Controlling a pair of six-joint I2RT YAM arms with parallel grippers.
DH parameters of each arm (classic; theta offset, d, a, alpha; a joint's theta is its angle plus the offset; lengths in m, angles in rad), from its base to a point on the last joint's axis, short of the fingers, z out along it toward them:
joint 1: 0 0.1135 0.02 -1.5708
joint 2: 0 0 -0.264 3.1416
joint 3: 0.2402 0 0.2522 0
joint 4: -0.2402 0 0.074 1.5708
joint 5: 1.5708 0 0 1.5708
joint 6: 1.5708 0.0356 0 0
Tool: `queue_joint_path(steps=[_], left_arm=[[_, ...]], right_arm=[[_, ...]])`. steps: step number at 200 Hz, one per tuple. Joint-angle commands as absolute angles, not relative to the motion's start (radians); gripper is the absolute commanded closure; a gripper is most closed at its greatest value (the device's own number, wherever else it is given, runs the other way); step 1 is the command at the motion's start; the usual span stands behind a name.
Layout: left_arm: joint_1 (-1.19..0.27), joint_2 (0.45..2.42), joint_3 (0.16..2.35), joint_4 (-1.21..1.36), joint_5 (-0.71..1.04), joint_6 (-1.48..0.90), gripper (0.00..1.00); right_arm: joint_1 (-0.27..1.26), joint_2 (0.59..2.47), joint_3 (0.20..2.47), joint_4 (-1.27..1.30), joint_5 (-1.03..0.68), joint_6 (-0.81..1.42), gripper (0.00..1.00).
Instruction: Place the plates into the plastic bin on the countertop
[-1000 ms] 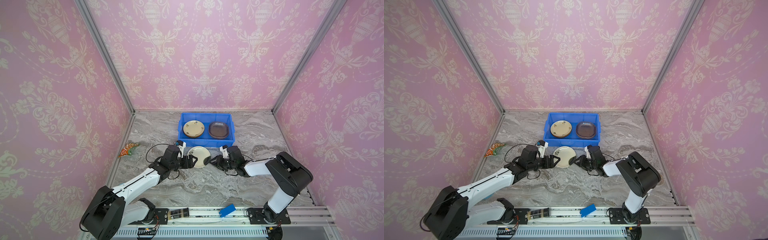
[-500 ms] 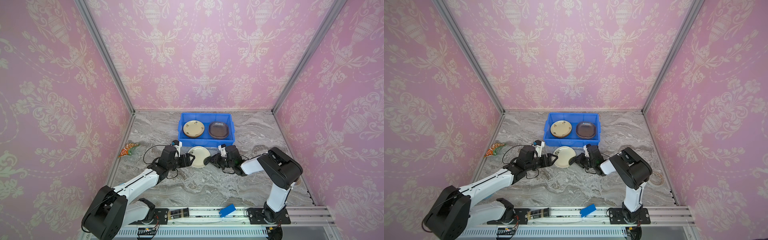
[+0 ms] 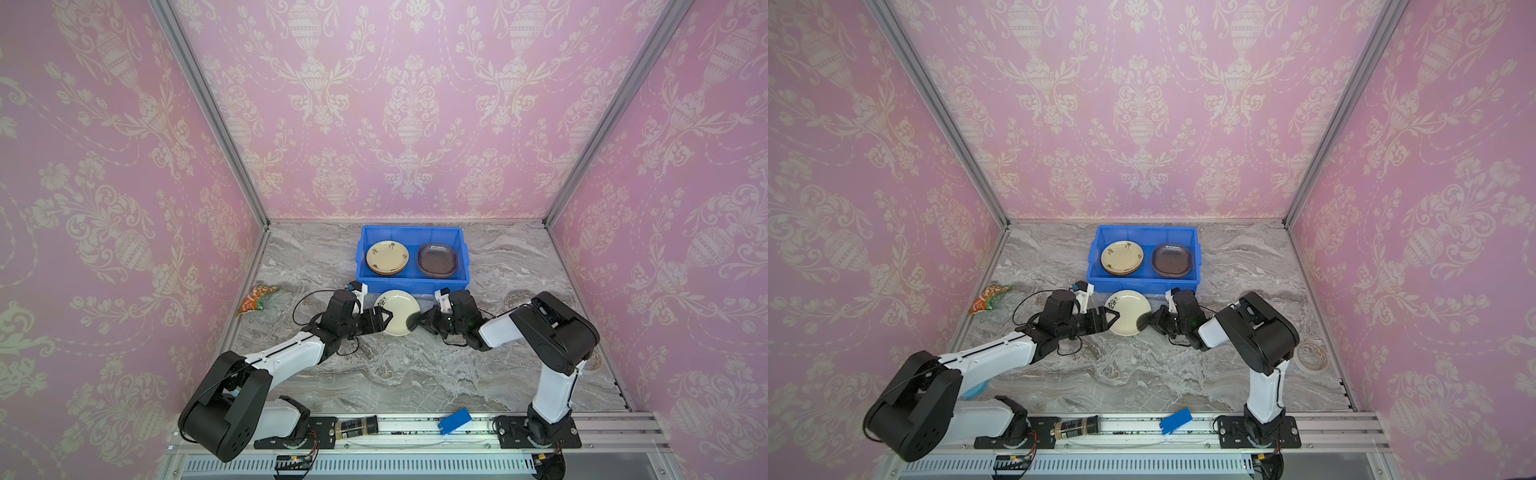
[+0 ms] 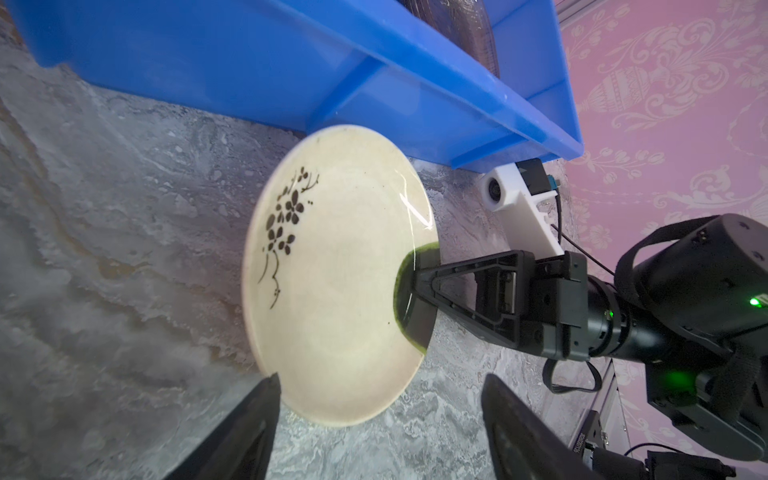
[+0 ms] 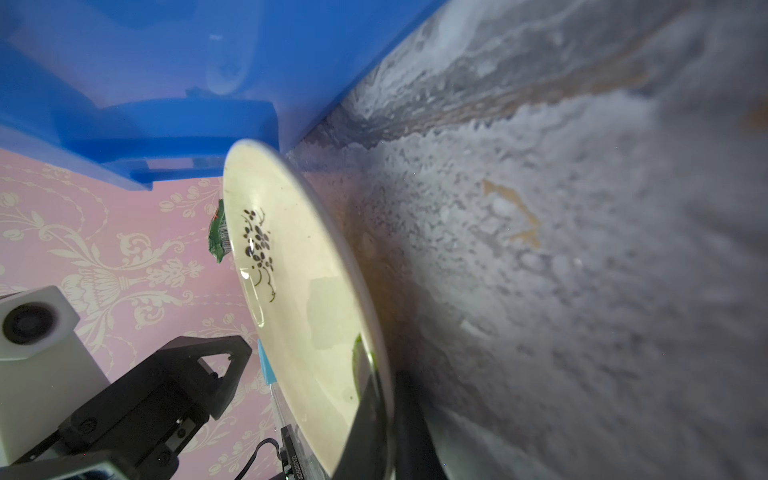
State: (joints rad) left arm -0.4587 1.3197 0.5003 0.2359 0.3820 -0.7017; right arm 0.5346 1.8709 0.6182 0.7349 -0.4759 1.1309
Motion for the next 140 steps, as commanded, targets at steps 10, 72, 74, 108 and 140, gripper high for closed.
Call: queue_joint_path(steps=[10, 72, 74, 108, 140], left_arm=[[-0.438, 1.329, 0.523, 0.261, 0.4, -0.692, 0.22], [-0.4, 1.411, 0.597, 0.356, 0.375, -0.651, 0.21], [-0.398, 1.411, 0.597, 0.362, 0.375, -0.65, 0.21], [-0.332, 1.402, 0.61, 0.408, 0.378, -0.648, 0.21], [-0.238, 1.374, 0.65, 0.409, 0.447, -0.699, 0.23]], right_arm=[[0.532, 1.844, 0.605, 0.656, -0.473, 1.132, 1.0], [0.532, 1.53, 0.68, -0.1, -0.42, 0.898, 1.0], [0.532, 1.515, 0.688, -0.131, -0.415, 0.888, 1.0], [0.512, 1.318, 0.882, -0.561, -0.362, 0.754, 1.0], [0.39, 1.279, 1.104, -0.696, -0.395, 0.687, 1.0]])
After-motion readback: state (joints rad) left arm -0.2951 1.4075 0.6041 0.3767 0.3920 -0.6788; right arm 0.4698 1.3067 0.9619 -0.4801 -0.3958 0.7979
